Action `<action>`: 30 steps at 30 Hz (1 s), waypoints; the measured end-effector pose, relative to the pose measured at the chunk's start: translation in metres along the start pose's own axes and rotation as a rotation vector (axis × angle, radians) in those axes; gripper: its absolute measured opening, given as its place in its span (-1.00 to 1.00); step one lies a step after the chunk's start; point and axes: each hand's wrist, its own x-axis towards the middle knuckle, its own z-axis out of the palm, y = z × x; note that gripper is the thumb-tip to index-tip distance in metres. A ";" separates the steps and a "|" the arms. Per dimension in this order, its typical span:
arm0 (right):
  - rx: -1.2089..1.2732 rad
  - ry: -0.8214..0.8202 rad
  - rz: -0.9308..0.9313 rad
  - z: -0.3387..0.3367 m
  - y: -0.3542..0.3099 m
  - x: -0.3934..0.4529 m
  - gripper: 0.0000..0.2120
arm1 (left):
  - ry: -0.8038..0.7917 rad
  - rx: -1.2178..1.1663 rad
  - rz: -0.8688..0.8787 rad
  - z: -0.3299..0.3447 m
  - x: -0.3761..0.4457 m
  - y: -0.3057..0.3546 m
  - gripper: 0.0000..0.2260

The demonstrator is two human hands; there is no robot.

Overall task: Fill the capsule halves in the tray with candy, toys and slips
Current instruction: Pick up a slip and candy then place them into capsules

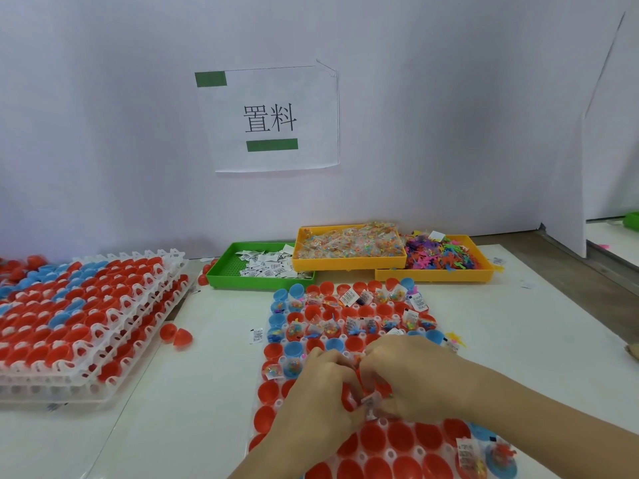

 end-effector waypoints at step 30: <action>-0.002 -0.062 0.022 -0.005 -0.005 0.006 -0.89 | -0.004 0.024 -0.011 0.001 -0.001 -0.003 -0.82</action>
